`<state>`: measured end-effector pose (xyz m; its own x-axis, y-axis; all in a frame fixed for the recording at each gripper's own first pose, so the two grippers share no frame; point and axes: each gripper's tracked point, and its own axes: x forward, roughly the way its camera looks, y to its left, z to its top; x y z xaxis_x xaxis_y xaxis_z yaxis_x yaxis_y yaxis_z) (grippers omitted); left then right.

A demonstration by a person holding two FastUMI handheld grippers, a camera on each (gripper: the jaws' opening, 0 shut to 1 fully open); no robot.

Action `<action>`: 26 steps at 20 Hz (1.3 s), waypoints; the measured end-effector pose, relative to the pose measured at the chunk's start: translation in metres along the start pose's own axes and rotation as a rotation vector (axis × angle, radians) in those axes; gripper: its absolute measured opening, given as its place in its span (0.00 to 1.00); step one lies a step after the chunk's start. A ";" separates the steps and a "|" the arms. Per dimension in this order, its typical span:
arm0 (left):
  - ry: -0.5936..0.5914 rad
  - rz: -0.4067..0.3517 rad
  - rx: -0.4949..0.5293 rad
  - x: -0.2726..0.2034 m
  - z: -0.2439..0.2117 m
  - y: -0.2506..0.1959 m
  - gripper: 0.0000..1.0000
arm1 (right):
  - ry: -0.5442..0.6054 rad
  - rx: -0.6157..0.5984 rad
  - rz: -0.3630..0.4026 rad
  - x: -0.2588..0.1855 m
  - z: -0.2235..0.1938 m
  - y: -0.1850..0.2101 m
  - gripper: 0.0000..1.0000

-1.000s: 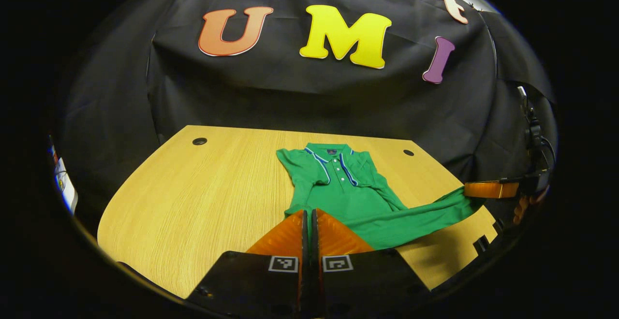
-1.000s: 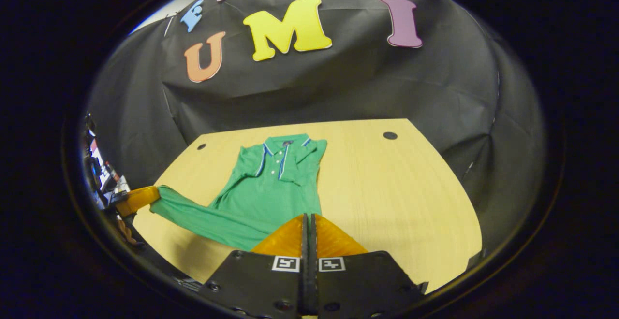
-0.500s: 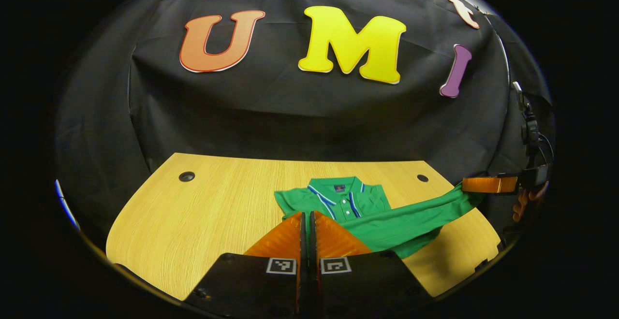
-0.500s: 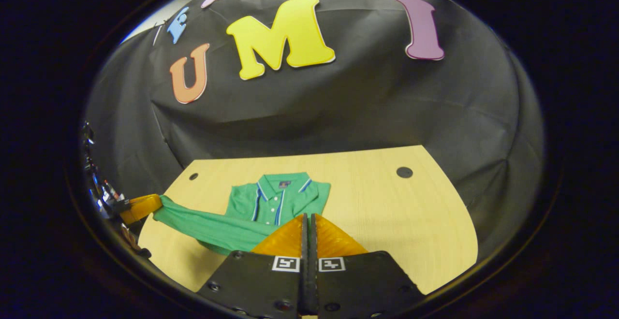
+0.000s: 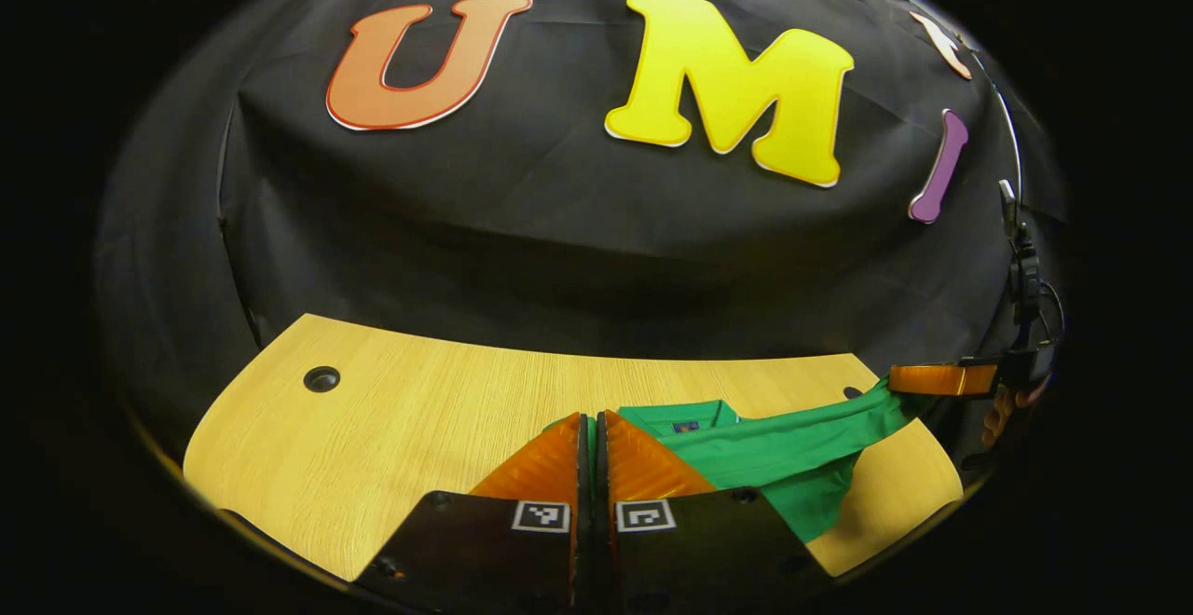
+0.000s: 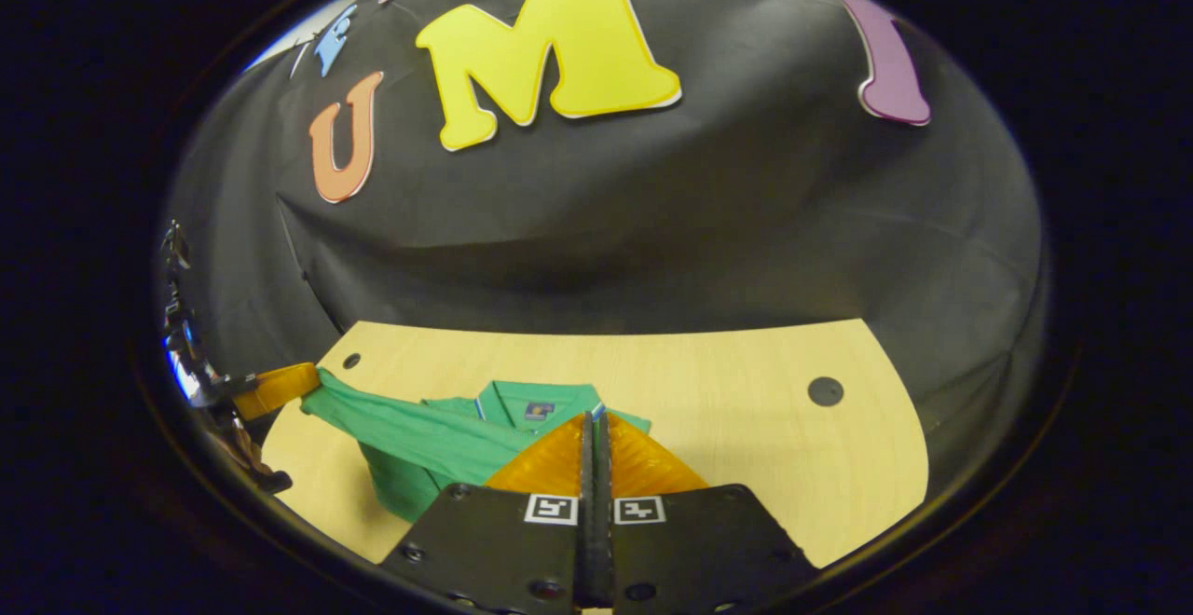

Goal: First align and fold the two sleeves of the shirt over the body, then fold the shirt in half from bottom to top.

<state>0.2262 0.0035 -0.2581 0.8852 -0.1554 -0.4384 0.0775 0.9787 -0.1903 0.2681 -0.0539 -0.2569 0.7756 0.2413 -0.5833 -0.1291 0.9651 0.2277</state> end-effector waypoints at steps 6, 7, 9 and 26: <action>-0.014 0.029 -0.026 0.054 0.005 0.017 0.06 | -0.013 -0.023 0.006 0.060 0.021 -0.005 0.00; -0.019 0.038 -0.019 0.062 0.005 0.019 0.06 | -0.017 -0.027 0.008 0.069 0.022 -0.005 0.00; -0.016 0.069 0.001 0.080 -0.003 0.025 0.06 | -0.013 -0.025 0.008 0.087 0.016 -0.007 0.00; 0.027 0.160 0.020 0.110 -0.045 0.053 0.90 | -0.002 -0.086 -0.101 0.120 -0.036 -0.020 0.29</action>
<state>0.3071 0.0319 -0.3560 0.8743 -0.0002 -0.4854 -0.0544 0.9936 -0.0985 0.3414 -0.0401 -0.3597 0.7886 0.1424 -0.5982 -0.1025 0.9896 0.1005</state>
